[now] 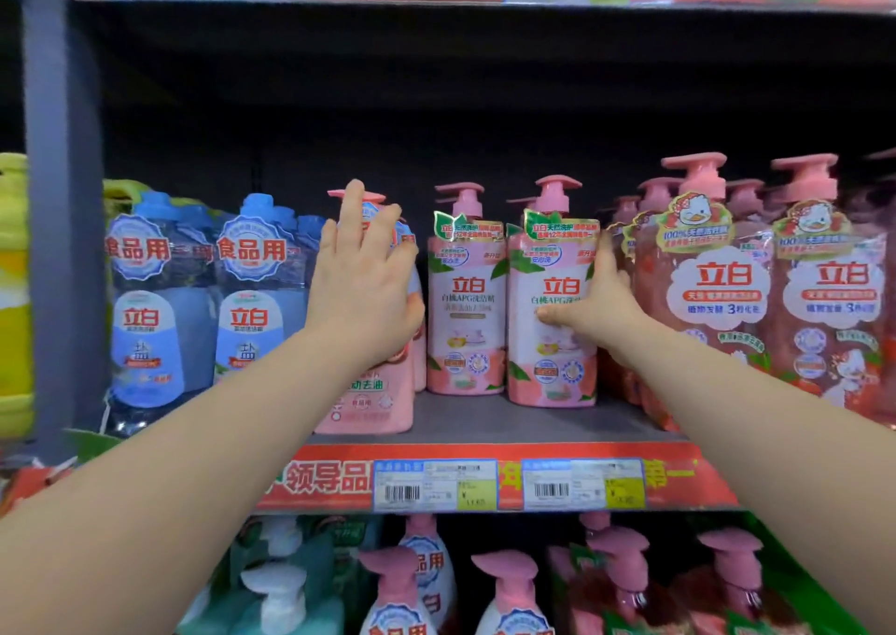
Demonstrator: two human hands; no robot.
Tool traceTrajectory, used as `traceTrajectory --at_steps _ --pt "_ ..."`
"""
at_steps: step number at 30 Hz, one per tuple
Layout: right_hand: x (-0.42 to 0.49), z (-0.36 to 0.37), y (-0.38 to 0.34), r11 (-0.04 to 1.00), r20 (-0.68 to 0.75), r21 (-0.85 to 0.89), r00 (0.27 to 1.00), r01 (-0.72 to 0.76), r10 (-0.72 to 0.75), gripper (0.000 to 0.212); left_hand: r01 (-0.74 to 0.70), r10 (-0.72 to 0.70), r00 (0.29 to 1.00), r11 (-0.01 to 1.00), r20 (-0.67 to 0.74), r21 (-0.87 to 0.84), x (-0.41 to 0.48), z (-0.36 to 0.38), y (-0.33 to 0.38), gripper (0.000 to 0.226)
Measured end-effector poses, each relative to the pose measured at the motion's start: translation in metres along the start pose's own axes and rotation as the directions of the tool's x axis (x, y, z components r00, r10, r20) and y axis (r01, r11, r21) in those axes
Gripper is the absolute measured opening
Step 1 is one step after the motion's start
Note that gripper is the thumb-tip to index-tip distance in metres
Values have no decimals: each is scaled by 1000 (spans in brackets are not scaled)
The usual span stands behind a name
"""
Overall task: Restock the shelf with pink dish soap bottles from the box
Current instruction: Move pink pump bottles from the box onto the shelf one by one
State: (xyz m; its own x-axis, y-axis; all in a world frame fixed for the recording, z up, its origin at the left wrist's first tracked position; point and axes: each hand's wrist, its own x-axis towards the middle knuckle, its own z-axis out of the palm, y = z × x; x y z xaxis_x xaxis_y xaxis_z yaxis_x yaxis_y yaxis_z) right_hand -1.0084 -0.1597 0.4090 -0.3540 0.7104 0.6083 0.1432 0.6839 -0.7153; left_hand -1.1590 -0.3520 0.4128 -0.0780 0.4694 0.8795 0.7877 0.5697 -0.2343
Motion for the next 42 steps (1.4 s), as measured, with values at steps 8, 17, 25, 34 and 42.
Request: traceTrajectory --at_steps 8,17,25,34,42 --pt "-13 14 14 970 -12 -242 999 -36 34 132 -55 44 988 996 -146 -75 -4 4 -1 25" --pt "-5 21 22 971 -15 -236 999 -32 29 131 -51 33 987 993 -157 -107 -4 8 -2 26" --pt "0 25 26 963 -15 -266 999 -42 39 130 -18 6 990 996 -141 -89 -5 9 0 27" --pt "-4 25 17 943 15 -321 995 -88 97 129 -10 10 998 1000 -54 4 -5 7 -1 37" --pt "-32 4 -12 851 110 -520 994 77 -23 88 -17 13 999 997 44 79 -7 1 1 47"
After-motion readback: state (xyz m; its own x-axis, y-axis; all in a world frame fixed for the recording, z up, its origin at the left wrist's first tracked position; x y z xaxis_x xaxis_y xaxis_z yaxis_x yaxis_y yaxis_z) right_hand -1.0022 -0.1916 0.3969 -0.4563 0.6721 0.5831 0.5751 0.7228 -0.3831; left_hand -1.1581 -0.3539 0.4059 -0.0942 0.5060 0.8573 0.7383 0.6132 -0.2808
